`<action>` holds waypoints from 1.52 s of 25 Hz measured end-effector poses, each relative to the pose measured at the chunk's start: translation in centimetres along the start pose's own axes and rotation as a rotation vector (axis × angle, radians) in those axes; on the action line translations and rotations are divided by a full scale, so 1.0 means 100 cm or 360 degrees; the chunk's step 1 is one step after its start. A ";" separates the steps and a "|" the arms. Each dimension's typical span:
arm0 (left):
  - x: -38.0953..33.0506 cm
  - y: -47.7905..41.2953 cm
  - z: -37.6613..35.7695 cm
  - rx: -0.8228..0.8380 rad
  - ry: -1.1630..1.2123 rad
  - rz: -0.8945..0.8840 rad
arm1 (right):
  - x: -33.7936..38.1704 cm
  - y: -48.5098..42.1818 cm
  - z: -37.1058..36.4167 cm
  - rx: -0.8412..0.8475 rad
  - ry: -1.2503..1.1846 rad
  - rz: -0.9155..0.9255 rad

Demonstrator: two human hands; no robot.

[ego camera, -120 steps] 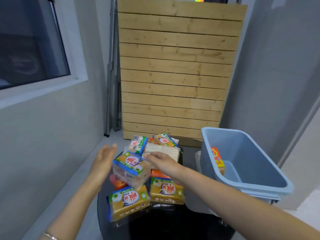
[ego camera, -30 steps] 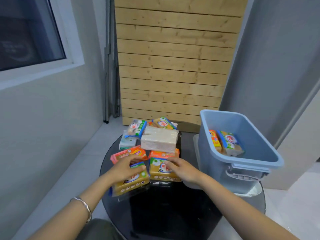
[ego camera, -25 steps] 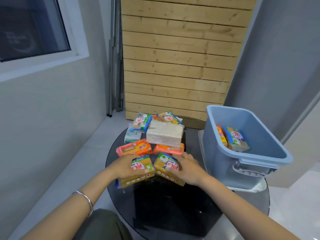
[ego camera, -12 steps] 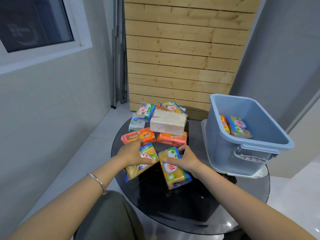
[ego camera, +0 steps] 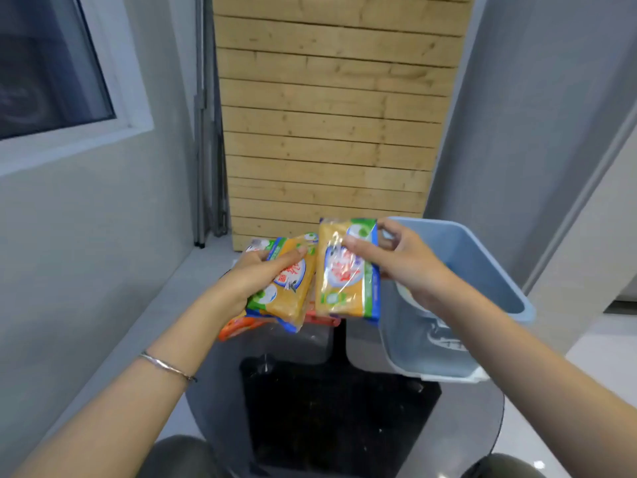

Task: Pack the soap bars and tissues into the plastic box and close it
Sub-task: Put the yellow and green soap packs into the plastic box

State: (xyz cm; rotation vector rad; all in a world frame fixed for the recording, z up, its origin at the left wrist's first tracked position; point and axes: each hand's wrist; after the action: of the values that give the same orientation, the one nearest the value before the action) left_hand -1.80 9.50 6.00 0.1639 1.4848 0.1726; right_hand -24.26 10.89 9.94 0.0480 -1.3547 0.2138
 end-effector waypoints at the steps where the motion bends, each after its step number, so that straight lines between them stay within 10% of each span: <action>1: -0.015 -0.004 -0.011 0.0015 0.0021 -0.0031 | 0.014 -0.005 0.019 -0.0046 -0.0022 0.0059; 11: -0.021 -0.058 -0.101 0.0078 0.0336 0.0090 | -0.060 -0.041 0.140 -0.0208 0.0278 -0.0566; 24: -0.003 -0.088 -0.102 0.0095 0.0293 0.0086 | -0.110 -0.050 0.113 0.0469 -0.0282 -0.1295; 38: -0.019 -0.069 -0.107 0.0125 0.0219 0.0082 | -0.109 -0.043 0.114 0.0587 0.0104 -0.1446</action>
State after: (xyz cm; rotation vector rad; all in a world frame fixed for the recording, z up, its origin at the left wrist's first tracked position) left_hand -12.48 2.40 5.49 0.2582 1.6265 0.1699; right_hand -36.58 3.57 2.23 0.9349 -1.0968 -0.3049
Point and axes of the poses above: each hand's wrist, its own y-axis away from the middle knuckle, its own z-axis out of the back of the hand, x = y × z, and after that the axes turned 4 degrees about y, right-handed
